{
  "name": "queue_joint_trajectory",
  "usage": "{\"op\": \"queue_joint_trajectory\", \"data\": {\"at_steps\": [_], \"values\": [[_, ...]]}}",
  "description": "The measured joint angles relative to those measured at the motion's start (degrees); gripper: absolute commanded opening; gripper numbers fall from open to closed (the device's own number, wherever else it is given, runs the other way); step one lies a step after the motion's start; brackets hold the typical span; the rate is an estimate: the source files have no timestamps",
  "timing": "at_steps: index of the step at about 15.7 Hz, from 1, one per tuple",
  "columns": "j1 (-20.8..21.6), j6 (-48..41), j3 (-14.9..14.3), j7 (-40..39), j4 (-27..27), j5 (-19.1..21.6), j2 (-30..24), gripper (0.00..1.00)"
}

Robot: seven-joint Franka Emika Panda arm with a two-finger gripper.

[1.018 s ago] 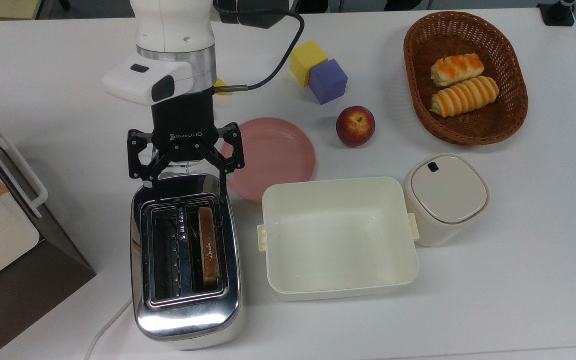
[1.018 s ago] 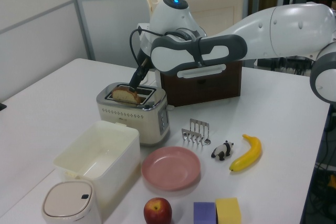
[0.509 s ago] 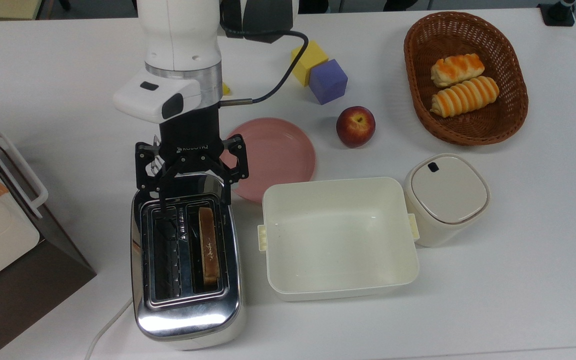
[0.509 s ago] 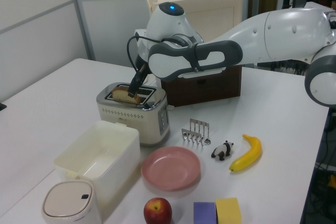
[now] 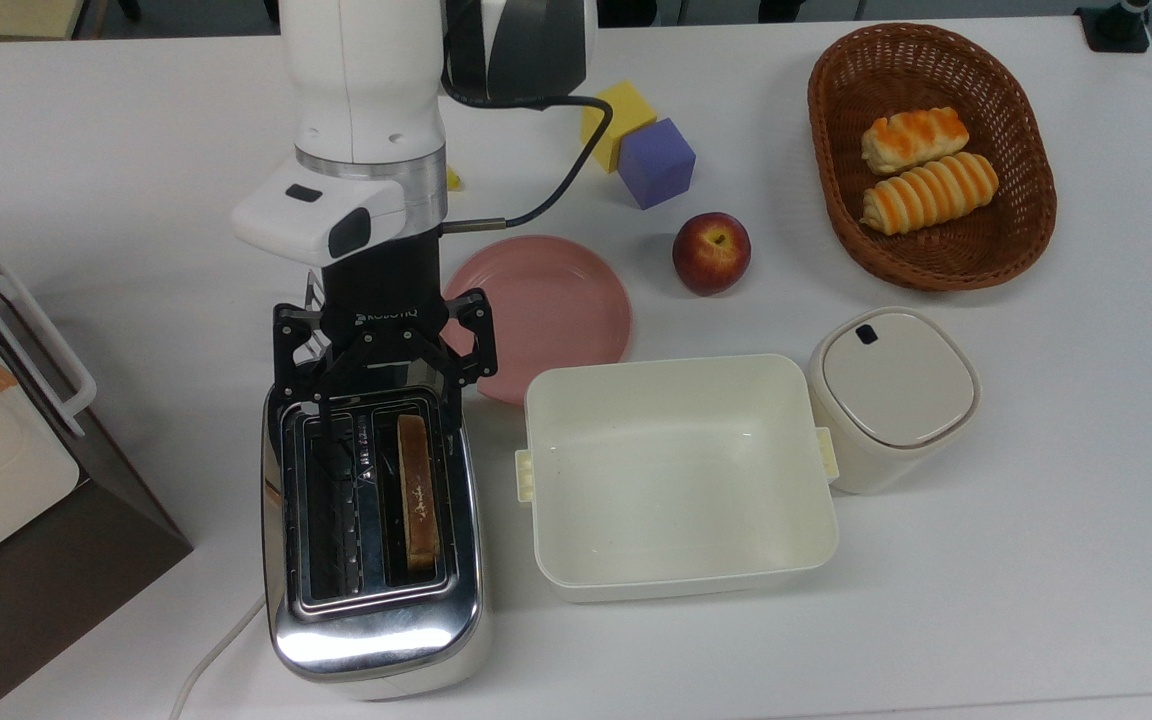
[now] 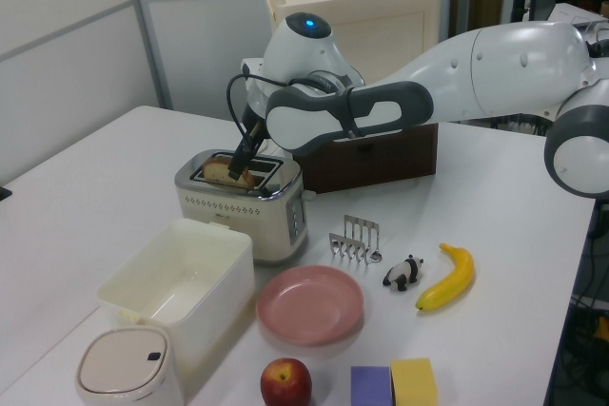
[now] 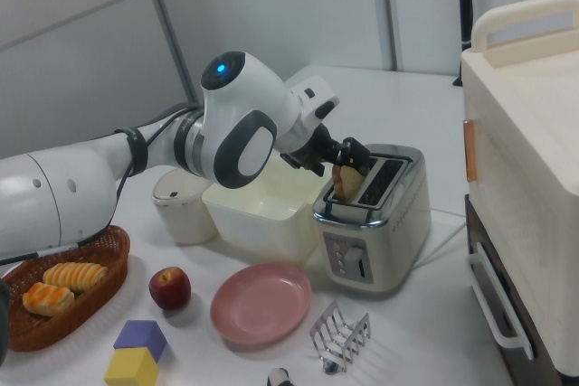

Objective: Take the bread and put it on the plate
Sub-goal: 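Lower the gripper onto the toast slice and close on it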

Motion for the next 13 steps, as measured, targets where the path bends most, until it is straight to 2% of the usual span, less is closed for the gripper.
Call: {"op": "queue_joint_trajectory", "data": {"at_steps": [1,3,4,5,6,7,13], "values": [[0.0,0.1,0.0,0.0,0.0,-0.1,0.1,0.92],[0.0,0.1,0.0,0.0,0.0,-0.6,0.3,0.73],[0.0,0.1,0.0,0.0,0.0,-1.3,0.3,0.56],[0.0,0.1,0.0,-0.1,0.0,-2.4,0.3,0.24],[0.0,0.1,0.0,-0.5,0.0,-3.4,0.4,0.07],[0.0,0.1,0.0,-1.5,0.0,-3.9,0.4,0.00],[-0.2,0.1,0.0,-3.6,0.1,-3.9,0.5,0.00]]}}
